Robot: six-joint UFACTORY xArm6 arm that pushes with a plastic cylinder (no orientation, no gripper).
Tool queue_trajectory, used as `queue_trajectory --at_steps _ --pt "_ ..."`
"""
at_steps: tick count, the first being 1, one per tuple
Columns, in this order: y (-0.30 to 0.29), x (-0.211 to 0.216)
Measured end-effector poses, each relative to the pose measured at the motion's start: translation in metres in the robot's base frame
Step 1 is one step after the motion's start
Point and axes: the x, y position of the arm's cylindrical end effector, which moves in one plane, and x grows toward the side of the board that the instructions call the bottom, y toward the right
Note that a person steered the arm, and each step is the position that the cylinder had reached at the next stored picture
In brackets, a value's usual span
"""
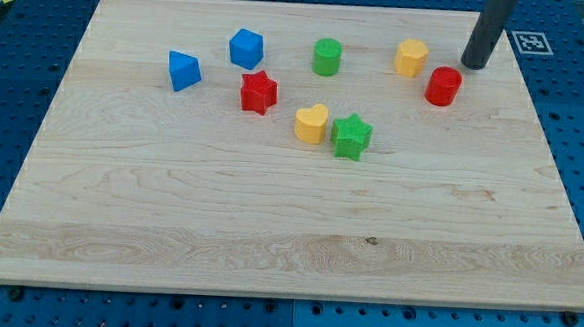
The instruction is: Move the red circle slightly down
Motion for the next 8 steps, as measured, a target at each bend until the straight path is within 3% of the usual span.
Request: queue_trajectory --at_steps 8 --pt "-0.023 0.037"
